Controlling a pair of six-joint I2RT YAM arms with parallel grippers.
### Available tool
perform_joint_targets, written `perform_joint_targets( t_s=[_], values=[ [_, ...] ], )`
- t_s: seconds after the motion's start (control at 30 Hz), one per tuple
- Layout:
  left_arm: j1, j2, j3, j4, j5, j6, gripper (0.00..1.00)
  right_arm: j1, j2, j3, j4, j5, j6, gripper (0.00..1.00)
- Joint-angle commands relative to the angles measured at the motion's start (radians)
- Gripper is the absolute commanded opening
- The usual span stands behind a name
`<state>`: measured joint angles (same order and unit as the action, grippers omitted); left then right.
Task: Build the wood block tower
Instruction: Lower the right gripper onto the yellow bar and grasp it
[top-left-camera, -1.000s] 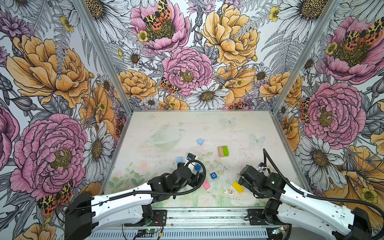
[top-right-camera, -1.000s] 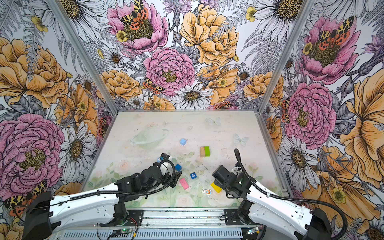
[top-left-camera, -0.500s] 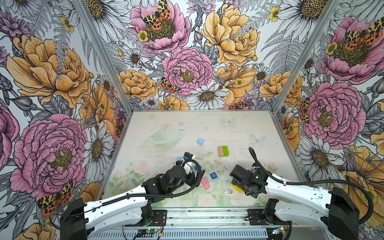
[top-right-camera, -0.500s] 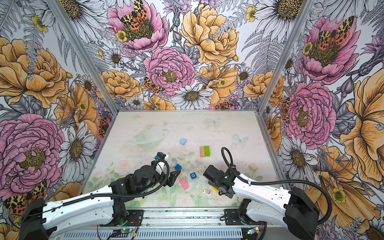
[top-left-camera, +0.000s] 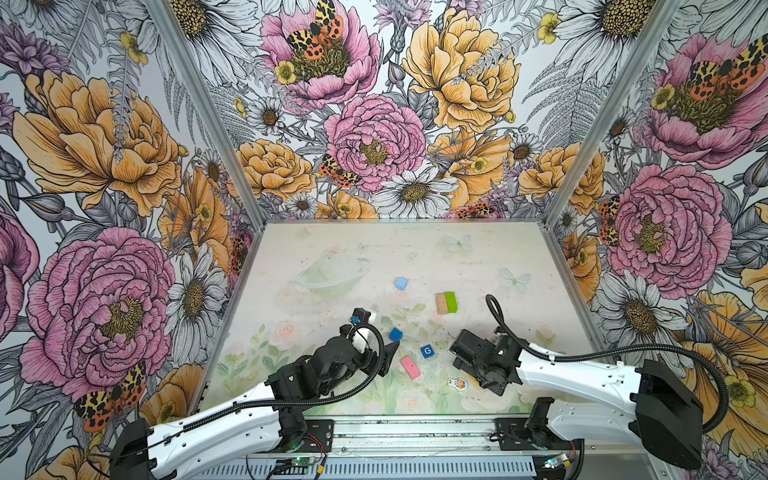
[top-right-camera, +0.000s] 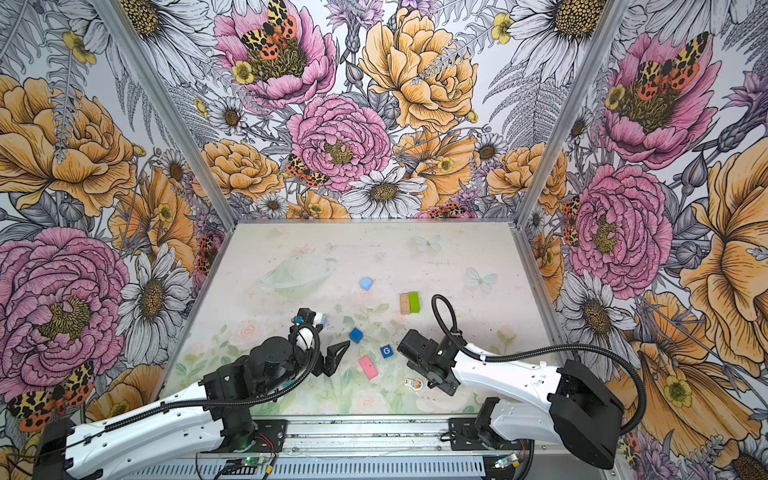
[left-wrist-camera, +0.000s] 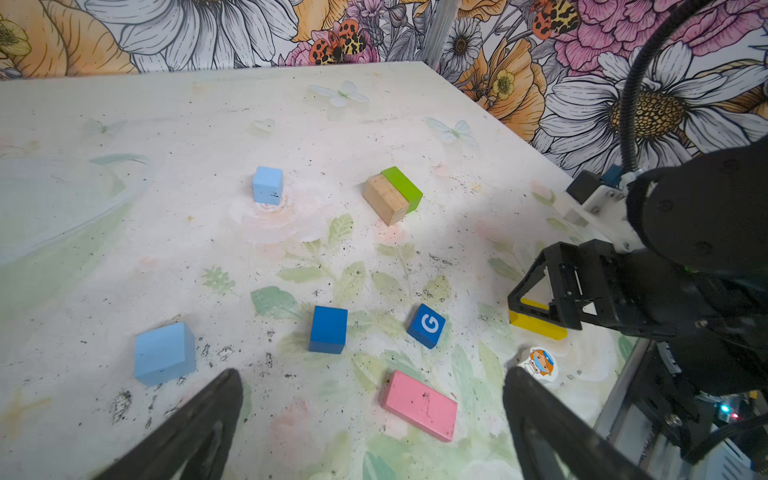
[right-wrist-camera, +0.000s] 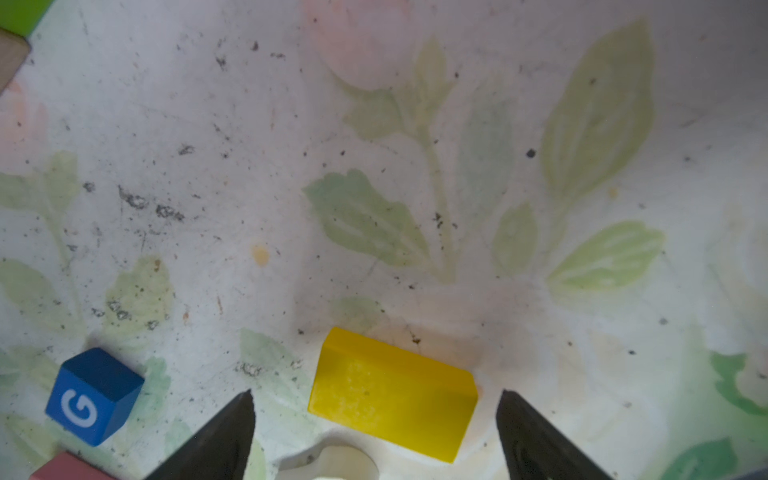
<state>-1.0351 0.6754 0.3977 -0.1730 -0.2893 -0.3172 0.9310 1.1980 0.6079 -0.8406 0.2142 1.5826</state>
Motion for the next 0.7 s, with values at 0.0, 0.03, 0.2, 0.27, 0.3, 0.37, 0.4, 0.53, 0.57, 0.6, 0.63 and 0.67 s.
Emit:
perform_joint_targets(
  t_s=[0.0,0.03,0.2,0.27,0.3,0.37,0.4,0.53,0.57,0.6,0.63,0.67],
  values=[
    [0.013,-0.019,-0.02,-0.014,0.024,-0.016,0.99,0.008,0.016,0.011,0.022,-0.007,0.024,0.93],
    [0.014,-0.02,-0.021,-0.013,0.025,-0.016,0.99,0.008,0.02,0.009,0.025,-0.011,0.025,0.93],
    [0.021,-0.02,-0.031,-0.007,0.029,-0.016,0.99,0.008,0.035,0.004,0.028,-0.012,0.029,0.91],
    [0.024,-0.022,-0.036,-0.004,0.034,-0.019,0.99,0.008,0.043,0.005,0.03,-0.016,0.03,0.9],
    [0.024,-0.024,-0.038,-0.002,0.036,-0.019,0.99,0.009,0.046,0.005,0.031,-0.018,0.03,0.89],
    [0.026,-0.029,-0.044,0.002,0.042,-0.023,0.99,0.008,0.057,0.004,0.034,-0.02,0.03,0.86],
    [0.027,-0.031,-0.047,0.004,0.044,-0.025,0.99,0.008,0.062,0.005,0.035,-0.022,0.03,0.85],
    [0.033,-0.038,-0.054,0.001,0.045,-0.024,0.99,0.008,0.09,0.008,0.038,-0.025,0.027,0.79],
    [0.035,-0.039,-0.056,0.002,0.047,-0.025,0.99,0.009,0.096,0.01,0.038,-0.026,0.027,0.77],
    [0.036,-0.04,-0.056,0.002,0.047,-0.025,0.99,0.008,0.101,0.012,0.038,-0.027,0.025,0.76],
    [0.038,-0.041,-0.057,0.002,0.049,-0.026,0.99,0.008,0.106,0.011,0.038,-0.027,0.024,0.75],
    [0.04,-0.042,-0.058,0.004,0.049,-0.025,0.99,0.007,0.109,0.011,0.038,-0.029,0.022,0.75]
  ],
)
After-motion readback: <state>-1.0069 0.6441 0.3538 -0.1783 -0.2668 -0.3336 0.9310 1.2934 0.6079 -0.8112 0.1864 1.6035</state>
